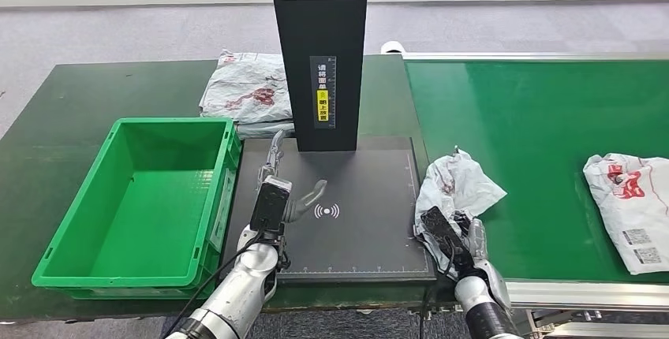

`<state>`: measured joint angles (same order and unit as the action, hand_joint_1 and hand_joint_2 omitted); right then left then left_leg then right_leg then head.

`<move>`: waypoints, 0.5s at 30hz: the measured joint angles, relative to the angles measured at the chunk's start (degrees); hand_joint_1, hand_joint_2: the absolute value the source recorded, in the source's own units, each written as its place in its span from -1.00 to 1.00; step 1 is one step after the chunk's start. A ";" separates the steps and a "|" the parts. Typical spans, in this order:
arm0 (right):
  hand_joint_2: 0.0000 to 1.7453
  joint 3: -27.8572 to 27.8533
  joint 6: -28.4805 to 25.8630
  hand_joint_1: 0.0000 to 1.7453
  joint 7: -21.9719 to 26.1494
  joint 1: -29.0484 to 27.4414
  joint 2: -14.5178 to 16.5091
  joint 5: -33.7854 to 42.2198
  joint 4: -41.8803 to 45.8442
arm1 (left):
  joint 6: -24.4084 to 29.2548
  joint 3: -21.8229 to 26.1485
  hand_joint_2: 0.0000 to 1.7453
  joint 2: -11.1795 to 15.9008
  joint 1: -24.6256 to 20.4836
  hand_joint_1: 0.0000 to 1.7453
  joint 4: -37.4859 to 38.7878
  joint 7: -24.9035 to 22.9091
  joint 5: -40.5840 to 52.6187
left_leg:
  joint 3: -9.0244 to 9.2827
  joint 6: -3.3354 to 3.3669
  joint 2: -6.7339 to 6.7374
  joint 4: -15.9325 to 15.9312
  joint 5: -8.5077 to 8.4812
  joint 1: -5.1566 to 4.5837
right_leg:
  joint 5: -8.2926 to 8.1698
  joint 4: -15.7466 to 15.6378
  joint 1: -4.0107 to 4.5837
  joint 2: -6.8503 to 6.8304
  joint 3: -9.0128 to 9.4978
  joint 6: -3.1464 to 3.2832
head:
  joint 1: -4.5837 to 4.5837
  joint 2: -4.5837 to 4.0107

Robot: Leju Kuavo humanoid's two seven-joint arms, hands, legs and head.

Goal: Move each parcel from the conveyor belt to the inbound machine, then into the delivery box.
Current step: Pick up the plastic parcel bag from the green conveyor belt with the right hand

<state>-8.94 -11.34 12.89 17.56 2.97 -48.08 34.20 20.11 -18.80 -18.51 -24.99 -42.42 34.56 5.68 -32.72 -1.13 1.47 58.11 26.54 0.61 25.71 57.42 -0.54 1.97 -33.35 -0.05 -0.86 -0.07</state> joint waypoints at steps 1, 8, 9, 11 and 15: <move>1.00 0.00 -0.41 1.00 0.10 -0.04 -0.01 0.18 0.05 | 0.05 0.00 1.00 0.03 0.01 -1.00 0.00 0.00 0.00 | -0.01 0.00 -0.01 0.00 0.00 0.00 | 0.01 0.00 0.00 0.00 -0.02 0.01 | 0.01 0.01; 1.00 1.04 -13.11 1.00 9.01 -6.84 1.89 9.06 13.22 | 1.37 0.00 1.00 0.15 0.67 -1.00 -0.86 0.09 0.05 | -0.60 -0.01 -0.97 0.00 -0.14 -0.02 | 0.15 0.06 0.00 -0.96 -0.30 0.09 | -0.01 0.01; 1.00 1.90 -13.98 1.00 9.67 -8.31 2.49 9.91 17.28 | 1.38 0.00 1.00 0.15 0.73 -1.00 -0.94 0.13 0.14 | -0.66 -0.01 -1.06 0.00 -0.17 -0.02 | 0.16 0.06 0.02 -1.05 -0.35 0.09 | -0.01 0.02; 1.00 4.29 -15.34 1.00 10.61 -11.16 3.65 10.61 25.64 | 1.40 0.00 1.00 0.15 0.76 -1.00 -0.99 0.27 0.40 | -0.72 -0.02 -1.19 0.00 -0.18 -0.03 | 0.20 0.06 0.07 -1.15 -0.37 0.09 | -0.01 0.02; 1.00 10.30 -17.05 1.00 11.06 -15.77 5.26 9.77 39.80 | 1.42 0.00 1.00 0.13 0.74 -1.00 -1.08 0.50 0.83 | -0.75 -0.01 -1.28 -0.01 -0.18 -0.04 | 0.25 0.05 0.08 -1.24 -0.37 0.08 | -0.01 0.01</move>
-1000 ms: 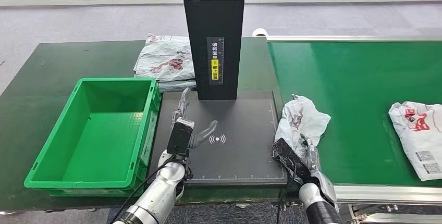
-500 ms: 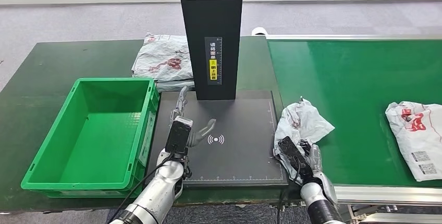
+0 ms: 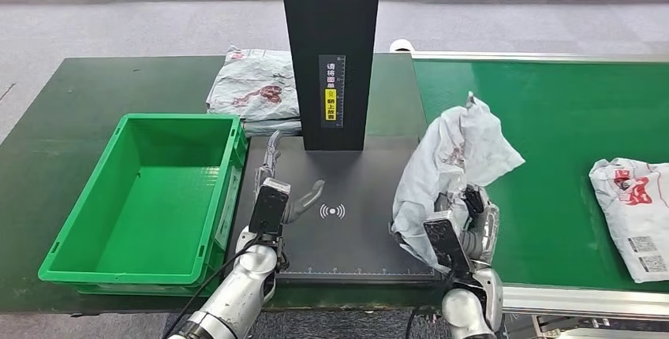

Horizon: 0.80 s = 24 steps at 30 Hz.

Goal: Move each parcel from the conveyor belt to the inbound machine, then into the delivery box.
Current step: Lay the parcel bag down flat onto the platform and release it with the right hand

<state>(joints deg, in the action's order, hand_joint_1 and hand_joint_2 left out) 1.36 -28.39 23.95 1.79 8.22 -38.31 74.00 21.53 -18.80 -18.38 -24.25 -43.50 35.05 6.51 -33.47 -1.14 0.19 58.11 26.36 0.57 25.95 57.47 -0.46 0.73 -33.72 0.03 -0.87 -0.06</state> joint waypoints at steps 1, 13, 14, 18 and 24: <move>1.00 1.25 -0.14 1.00 -0.07 -0.74 0.20 -0.17 2.44 | 0.00 0.00 1.00 -0.01 0.00 -1.00 -0.02 0.01 0.03 | 0.00 0.02 -0.01 0.00 0.00 0.00 | 0.01 -0.01 -0.02 -0.01 0.01 -0.02 | 0.00 0.00; 1.00 6.14 -0.62 1.00 0.29 -3.63 0.47 -1.71 12.06 | 0.11 0.00 1.00 -0.03 -0.02 -1.00 -0.06 0.38 0.05 | -0.07 0.28 -0.13 0.02 -0.09 -0.16 | -0.02 -0.06 -0.20 -0.25 0.07 -0.16 | 0.02 -0.01; 1.00 6.14 -0.62 1.00 0.29 -3.63 0.47 -1.71 12.06 | 0.11 0.00 1.00 -0.03 -0.02 -1.00 -0.06 0.38 0.05 | -0.07 0.28 -0.13 0.02 -0.09 -0.16 | -0.02 -0.06 -0.20 -0.25 0.07 -0.16 | 0.02 -0.01; 1.00 6.22 -0.56 1.00 0.27 -3.64 0.47 -1.77 12.11 | 0.12 0.00 1.00 -0.03 -0.02 -1.00 -0.06 0.39 0.05 | -0.07 0.28 -0.13 0.02 -0.09 -0.16 | -0.02 -0.06 -0.20 -0.25 0.06 -0.16 | 0.02 -0.01; 1.00 12.16 1.94 1.00 -3.40 -2.03 0.48 -5.83 11.29 | 0.74 0.00 1.00 -0.03 -0.25 -1.00 -0.03 1.08 0.06 | -0.09 0.29 -0.15 0.01 -0.11 -0.15 | -0.02 -0.05 -0.17 -0.28 0.05 -0.15 | 0.01 0.01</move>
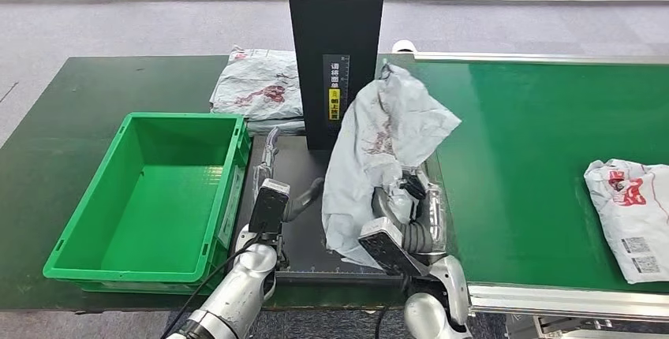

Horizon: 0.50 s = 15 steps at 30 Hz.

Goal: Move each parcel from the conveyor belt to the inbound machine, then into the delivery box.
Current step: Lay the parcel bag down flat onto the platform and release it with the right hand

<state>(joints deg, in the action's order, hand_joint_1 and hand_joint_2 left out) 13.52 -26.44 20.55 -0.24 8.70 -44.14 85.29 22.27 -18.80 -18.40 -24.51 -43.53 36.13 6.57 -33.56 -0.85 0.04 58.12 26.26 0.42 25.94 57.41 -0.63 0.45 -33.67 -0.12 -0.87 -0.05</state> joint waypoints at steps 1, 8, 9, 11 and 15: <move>1.00 2.15 2.70 1.00 -3.76 1.95 0.00 -1.66 -2.72 | 0.01 0.00 1.00 0.00 -0.17 -1.00 0.01 0.14 0.01 | -0.01 0.01 -0.01 0.00 -0.02 0.00 | 0.00 0.00 0.00 -0.02 -0.01 0.00 | 0.00 0.00; 1.00 6.81 15.04 0.87 -16.52 10.94 -0.02 -6.91 -22.31 | -2.41 0.00 1.00 -0.02 -2.20 -1.00 1.07 -0.92 -0.48 | -0.10 0.12 -0.28 0.02 -0.16 0.00 | -0.05 0.00 -0.01 -0.24 0.00 -0.06 | 0.00 -0.01; 1.00 7.07 15.76 0.44 -16.49 11.35 -0.05 -7.23 -23.98 | -2.71 0.00 1.00 -0.03 -2.55 -1.00 1.40 -0.95 -0.70 | -0.10 0.12 -0.29 0.02 -0.17 0.00 | -0.05 0.00 -0.01 -0.24 0.00 -0.06 | 0.01 -0.01; 0.50 7.67 17.18 -0.56 -16.50 11.94 -0.15 -7.91 -26.72 | -3.14 0.01 1.00 -0.07 -3.20 -1.00 2.05 -0.95 -1.06 | -0.11 0.11 -0.29 0.02 -0.16 0.00 | -0.05 0.00 -0.01 -0.24 -0.01 -0.06 | 0.01 -0.01; -1.00 8.77 18.76 -1.00 -17.92 13.45 -0.38 -8.77 -31.04 | -3.23 0.01 1.00 -0.11 -4.36 -1.00 2.94 -1.28 -1.35 | -0.10 0.11 -0.28 0.02 -0.16 0.00 | -0.04 -0.02 -0.01 -0.23 -0.01 -0.06 | 0.00 0.00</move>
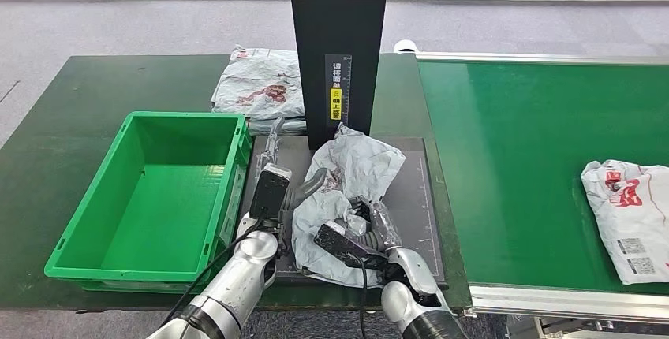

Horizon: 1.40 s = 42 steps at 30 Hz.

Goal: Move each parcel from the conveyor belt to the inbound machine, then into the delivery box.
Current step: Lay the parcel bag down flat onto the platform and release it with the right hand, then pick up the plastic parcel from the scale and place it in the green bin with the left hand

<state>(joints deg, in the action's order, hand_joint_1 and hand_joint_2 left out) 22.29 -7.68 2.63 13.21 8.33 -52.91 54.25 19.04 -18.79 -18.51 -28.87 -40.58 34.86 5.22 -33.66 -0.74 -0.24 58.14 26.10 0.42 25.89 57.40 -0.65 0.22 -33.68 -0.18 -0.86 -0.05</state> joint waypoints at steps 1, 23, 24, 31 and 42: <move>-1.00 0.12 -0.11 -1.00 -0.51 0.47 -0.02 -0.08 -0.87 | 0.11 0.00 1.00 0.00 -0.29 -1.00 0.14 -0.22 -0.02 | 0.01 0.00 0.00 0.00 0.00 0.00 | 0.00 0.00 0.00 0.00 0.01 0.00 | -0.01 0.01; -1.00 -5.22 -17.57 -1.00 18.35 -4.07 0.07 17.29 5.41 | 2.25 1.02 1.00 0.75 1.67 -1.00 -2.82 1.40 0.15 | -0.05 0.04 -0.05 0.01 -0.04 -0.03 | -0.08 -0.03 -0.03 -0.01 -0.04 -0.12 | -0.01 -0.01; -1.00 -5.43 -17.58 -1.00 18.34 -4.20 0.07 17.31 5.67 | 2.25 1.02 1.00 0.73 1.70 -1.00 -2.82 1.40 0.15 | -0.05 0.04 -0.05 0.01 -0.05 -0.02 | -0.08 -0.03 -0.03 -0.02 -0.03 -0.11 | 0.00 -0.01; -1.00 -5.80 -17.65 -1.00 18.51 -4.55 0.07 17.52 6.70 | 2.25 1.02 1.00 0.57 1.79 -1.00 -2.82 1.40 0.20 | -0.05 0.04 -0.05 0.01 -0.05 -0.02 | -0.08 -0.03 -0.03 0.00 -0.04 -0.11 | 0.00 -0.01; -1.00 -8.24 -18.98 -1.00 25.46 -5.46 0.20 25.45 9.75 | 2.43 -1.87 1.00 0.50 1.64 -1.00 -1.09 -1.02 10.47 | -0.06 0.05 -0.05 0.01 -0.04 -0.06 | -0.08 -0.04 -0.07 -0.01 -0.05 -0.12 | 0.00 -0.01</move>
<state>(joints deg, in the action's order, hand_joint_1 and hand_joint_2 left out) 14.04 -26.66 28.09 7.74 8.53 -27.46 64.00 21.47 -20.67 -18.01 -27.23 -41.68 33.84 15.69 -33.73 -0.69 -0.29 58.15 26.05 0.36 25.82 57.36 -0.72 0.22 -33.74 -0.30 -0.87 -0.05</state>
